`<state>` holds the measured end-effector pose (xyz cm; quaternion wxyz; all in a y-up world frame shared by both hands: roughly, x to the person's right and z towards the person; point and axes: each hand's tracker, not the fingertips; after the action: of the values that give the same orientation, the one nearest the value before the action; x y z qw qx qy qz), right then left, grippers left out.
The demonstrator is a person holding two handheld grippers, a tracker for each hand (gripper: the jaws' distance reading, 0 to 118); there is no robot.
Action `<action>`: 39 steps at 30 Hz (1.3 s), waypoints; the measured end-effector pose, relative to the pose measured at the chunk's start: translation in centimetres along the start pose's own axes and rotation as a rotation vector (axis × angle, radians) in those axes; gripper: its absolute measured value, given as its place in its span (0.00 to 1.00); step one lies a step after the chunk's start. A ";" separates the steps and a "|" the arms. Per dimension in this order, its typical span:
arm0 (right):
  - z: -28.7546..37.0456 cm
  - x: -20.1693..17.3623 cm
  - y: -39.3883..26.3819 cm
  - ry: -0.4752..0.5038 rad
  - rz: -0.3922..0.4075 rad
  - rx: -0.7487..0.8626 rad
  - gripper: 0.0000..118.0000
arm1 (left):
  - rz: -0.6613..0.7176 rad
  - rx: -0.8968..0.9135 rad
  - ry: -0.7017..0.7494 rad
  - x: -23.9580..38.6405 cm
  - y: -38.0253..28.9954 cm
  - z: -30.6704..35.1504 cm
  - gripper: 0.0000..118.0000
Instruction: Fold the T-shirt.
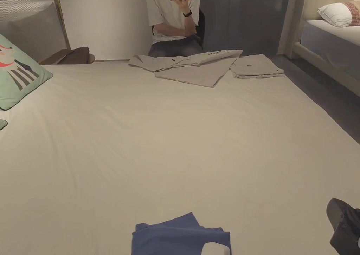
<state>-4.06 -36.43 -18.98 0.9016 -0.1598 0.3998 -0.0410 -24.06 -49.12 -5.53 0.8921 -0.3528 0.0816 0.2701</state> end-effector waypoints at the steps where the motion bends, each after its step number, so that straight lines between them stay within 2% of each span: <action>1: 0.0 0.0 0.0 0.000 0.001 -0.003 0.00 | 0.024 -0.015 -0.018 0.0 0.3 -0.1 0.01; 7: -0.5 -0.9 -0.3 0.040 0.012 -0.032 0.00 | 0.041 0.119 -0.086 -0.6 1.8 4.3 0.01; 10: -1.6 -2.5 -1.1 0.105 0.023 -0.075 0.00 | 0.084 0.215 -0.087 -3.8 2.3 8.3 0.01; 15: -4.6 -6.1 -3.7 0.251 0.054 -0.236 0.00 | 0.257 0.335 0.002 -9.3 2.2 14.7 0.01; 18: -7.2 -8.4 -6.3 0.329 0.074 -0.388 0.00 | 0.345 0.364 0.072 -12.5 1.2 17.4 0.01; 20: -8.6 -9.5 -8.1 0.352 0.097 -0.488 0.00 | 0.403 0.371 0.106 -14.3 0.2 18.4 0.01; 23: -10.4 -10.8 -10.4 0.335 0.161 -0.617 0.00 | 0.482 0.360 0.083 -16.4 -1.1 19.2 0.01; 24: -10.8 -10.8 -10.9 0.325 0.172 -0.649 0.00 | 0.499 0.355 0.068 -16.9 -1.4 19.4 0.05; 25: -11.2 -10.9 -11.3 0.319 0.170 -0.665 0.00 | 0.521 0.349 0.045 -17.2 -1.8 19.4 0.13; 26: -11.4 -10.6 -11.5 0.319 0.165 -0.660 0.00 | 0.540 0.337 0.015 -17.8 -2.0 19.3 0.33; 27: -11.6 -10.4 -11.4 0.321 0.160 -0.656 0.00 | 0.560 0.310 -0.001 -18.4 -2.1 19.1 0.33; 28: -11.8 -10.3 -11.2 0.323 0.153 -0.662 0.00 | 0.577 0.300 -0.019 -18.9 -2.1 18.8 0.40; 29: -12.1 -10.2 -10.9 0.327 0.148 -0.674 0.00 | 0.596 0.292 -0.061 -19.9 -2.2 18.3 0.53; 31: -12.1 -10.2 -10.7 0.332 0.150 -0.684 0.00 | 0.653 0.254 -0.150 -21.1 -2.0 17.3 0.85; 32: -12.3 -10.2 -10.8 0.335 0.154 -0.689 0.00 | 0.687 0.235 -0.210 -21.7 -1.9 16.6 0.92; 34: -12.2 -10.0 -10.9 0.334 0.154 -0.692 0.00 | 0.726 0.196 -0.295 -22.6 -1.6 15.0 0.92; 36: -12.2 -9.8 -11.0 0.335 0.144 -0.696 0.00 | 0.753 0.133 -0.309 -23.0 -1.2 13.2 0.92; 37: -12.3 -9.7 -11.0 0.335 0.137 -0.696 0.00 | 0.745 0.110 -0.314 -20.2 -0.3 13.2 0.92; 39: -12.0 -9.8 -11.1 0.335 0.120 -0.696 0.00 | 0.742 0.109 -0.346 -19.6 0.1 12.1 0.92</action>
<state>-18.93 -47.96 -16.00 0.7165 -0.4235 0.5402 0.1242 -41.18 -49.27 9.93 0.7520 -0.2011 0.0662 0.6242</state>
